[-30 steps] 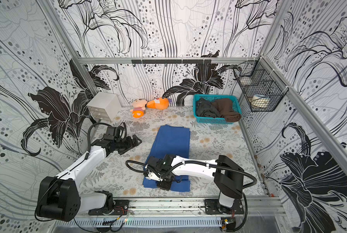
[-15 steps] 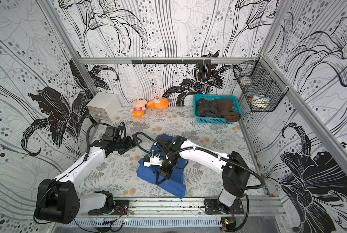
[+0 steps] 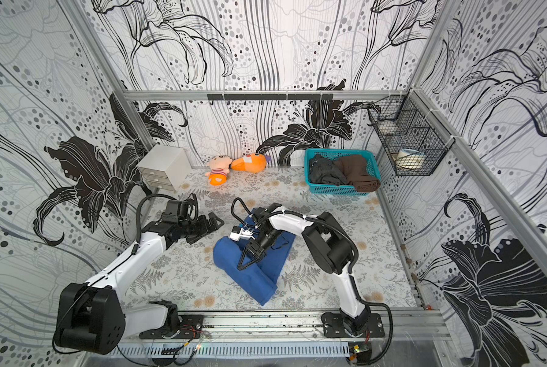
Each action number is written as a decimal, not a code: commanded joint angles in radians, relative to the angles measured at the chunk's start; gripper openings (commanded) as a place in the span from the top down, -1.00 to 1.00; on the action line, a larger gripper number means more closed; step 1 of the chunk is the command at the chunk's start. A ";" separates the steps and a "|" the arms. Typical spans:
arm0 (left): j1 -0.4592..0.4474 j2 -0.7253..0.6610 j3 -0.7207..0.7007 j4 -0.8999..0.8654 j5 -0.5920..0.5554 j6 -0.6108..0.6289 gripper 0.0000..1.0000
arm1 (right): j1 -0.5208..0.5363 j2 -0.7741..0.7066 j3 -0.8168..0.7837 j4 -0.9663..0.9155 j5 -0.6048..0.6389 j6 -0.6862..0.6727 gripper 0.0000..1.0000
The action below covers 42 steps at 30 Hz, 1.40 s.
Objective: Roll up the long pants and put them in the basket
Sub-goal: Roll the long pant at the center of the board.
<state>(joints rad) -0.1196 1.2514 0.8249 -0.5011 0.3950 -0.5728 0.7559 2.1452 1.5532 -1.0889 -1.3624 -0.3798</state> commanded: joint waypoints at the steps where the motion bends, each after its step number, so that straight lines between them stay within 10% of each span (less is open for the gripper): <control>1: -0.001 -0.022 -0.012 0.036 0.008 0.002 -0.98 | -0.069 0.080 0.047 -0.047 0.004 -0.040 1.00; 17: -0.004 -0.021 -0.012 0.031 0.009 -0.003 -0.98 | -0.105 0.130 0.142 0.072 0.677 0.141 1.00; 32: -0.324 -0.083 -0.065 0.062 -0.226 -0.115 -0.98 | -0.104 0.172 0.228 0.053 0.752 0.134 0.90; 37: -0.432 0.001 -0.064 0.056 -0.313 -0.124 -0.98 | -0.105 0.169 0.222 0.067 0.775 0.148 0.47; 42: -0.486 0.094 -0.018 -0.026 -0.415 -0.113 -0.98 | -0.105 0.095 0.175 0.113 0.880 0.170 -0.99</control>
<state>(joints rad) -0.5915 1.3163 0.7746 -0.4946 0.0696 -0.6804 0.6666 2.2604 1.7641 -1.0454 -0.6769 -0.2081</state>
